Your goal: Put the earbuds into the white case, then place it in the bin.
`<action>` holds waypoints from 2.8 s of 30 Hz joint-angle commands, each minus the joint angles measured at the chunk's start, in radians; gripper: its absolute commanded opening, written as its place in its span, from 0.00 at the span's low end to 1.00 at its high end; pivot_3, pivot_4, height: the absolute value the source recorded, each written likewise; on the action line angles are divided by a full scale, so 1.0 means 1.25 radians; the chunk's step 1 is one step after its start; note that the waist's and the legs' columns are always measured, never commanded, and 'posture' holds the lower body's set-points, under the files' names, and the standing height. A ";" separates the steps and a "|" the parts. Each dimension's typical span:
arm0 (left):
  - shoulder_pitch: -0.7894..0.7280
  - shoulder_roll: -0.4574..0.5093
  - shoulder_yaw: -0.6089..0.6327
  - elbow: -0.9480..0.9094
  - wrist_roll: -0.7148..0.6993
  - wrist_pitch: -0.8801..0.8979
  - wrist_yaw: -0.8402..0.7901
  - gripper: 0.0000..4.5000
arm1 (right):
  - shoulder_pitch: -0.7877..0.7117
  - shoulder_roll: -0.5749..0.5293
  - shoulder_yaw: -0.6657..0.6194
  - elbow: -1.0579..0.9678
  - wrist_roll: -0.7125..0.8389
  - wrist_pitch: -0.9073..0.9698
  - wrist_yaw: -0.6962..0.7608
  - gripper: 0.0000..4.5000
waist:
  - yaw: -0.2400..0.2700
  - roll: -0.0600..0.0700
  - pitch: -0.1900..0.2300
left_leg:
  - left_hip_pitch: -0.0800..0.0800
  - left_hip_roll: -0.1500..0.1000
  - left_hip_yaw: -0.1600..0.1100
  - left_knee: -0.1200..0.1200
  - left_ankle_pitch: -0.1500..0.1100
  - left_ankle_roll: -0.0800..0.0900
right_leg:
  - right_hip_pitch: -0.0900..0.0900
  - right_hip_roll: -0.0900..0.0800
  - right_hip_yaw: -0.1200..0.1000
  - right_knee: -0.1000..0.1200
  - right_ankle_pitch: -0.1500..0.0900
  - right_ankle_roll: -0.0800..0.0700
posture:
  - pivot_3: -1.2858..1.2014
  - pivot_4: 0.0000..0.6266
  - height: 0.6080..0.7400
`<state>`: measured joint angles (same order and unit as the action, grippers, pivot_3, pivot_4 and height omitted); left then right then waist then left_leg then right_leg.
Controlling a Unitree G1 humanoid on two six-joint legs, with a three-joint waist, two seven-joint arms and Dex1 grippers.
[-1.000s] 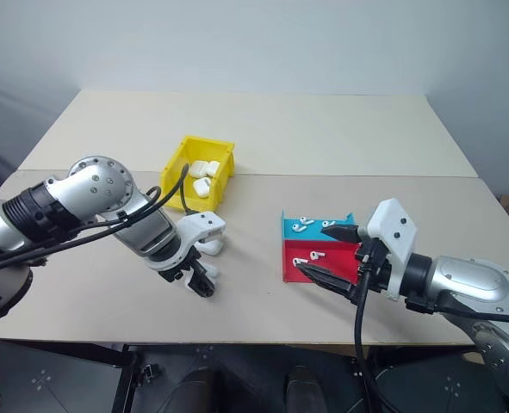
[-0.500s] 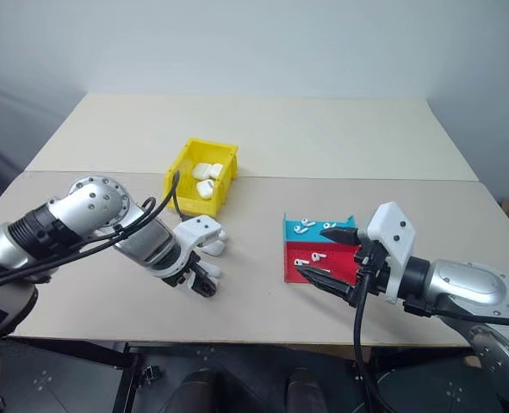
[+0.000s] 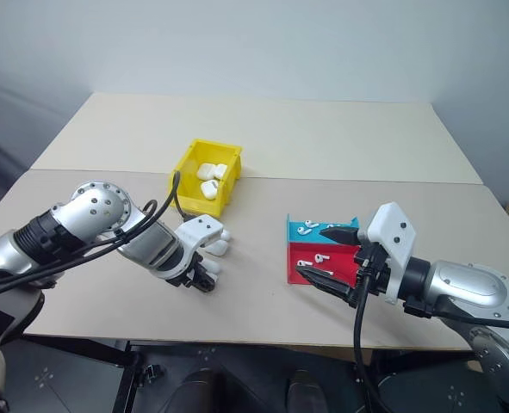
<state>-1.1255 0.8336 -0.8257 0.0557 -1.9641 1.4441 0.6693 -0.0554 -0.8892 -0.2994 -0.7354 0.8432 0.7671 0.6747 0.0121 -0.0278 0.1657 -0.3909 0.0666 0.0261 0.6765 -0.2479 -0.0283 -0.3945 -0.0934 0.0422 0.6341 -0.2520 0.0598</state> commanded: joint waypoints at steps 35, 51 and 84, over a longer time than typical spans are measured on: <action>-0.051 0.117 0.024 -0.255 0.506 0.136 -0.601 0.99 | -0.011 0.012 -0.010 0.006 -0.014 -0.032 0.037 1.00 | -0.001 -0.001 0.000 | -0.009 0.000 -0.001 0.000 0.000 0.000 | -0.008 0.001 0.000 -0.002 0.001 0.001 | 0.52 0.24 1.00; -0.226 0.114 -0.173 -0.048 0.195 0.136 -0.432 0.99 | -0.031 0.015 0.003 0.019 -0.025 -0.041 0.053 1.00 | -0.001 -0.001 0.000 | -0.010 0.000 -0.001 0.001 0.000 0.000 | -0.009 0.000 0.000 -0.001 0.001 0.001 | 0.52 0.24 1.00; -0.097 0.030 -0.087 0.042 -0.006 0.017 -0.030 0.99 | -0.038 0.000 -0.001 0.032 0.001 -0.041 0.123 1.00 | 0.000 -0.001 0.000 | -0.010 0.000 -0.001 0.001 0.000 0.000 | -0.008 0.000 -0.001 -0.001 0.001 0.001 | 0.52 0.24 1.00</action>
<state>-1.2477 0.8722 -0.9715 0.1078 -1.9647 1.4670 0.6205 -0.0861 -0.8760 -0.2843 -0.6919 0.8293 0.7400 0.8132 0.0121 -0.0288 0.1663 -0.4032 0.0665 0.0243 0.6780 -0.2478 -0.0283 -0.4048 -0.0931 0.0416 0.6326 -0.2506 0.0608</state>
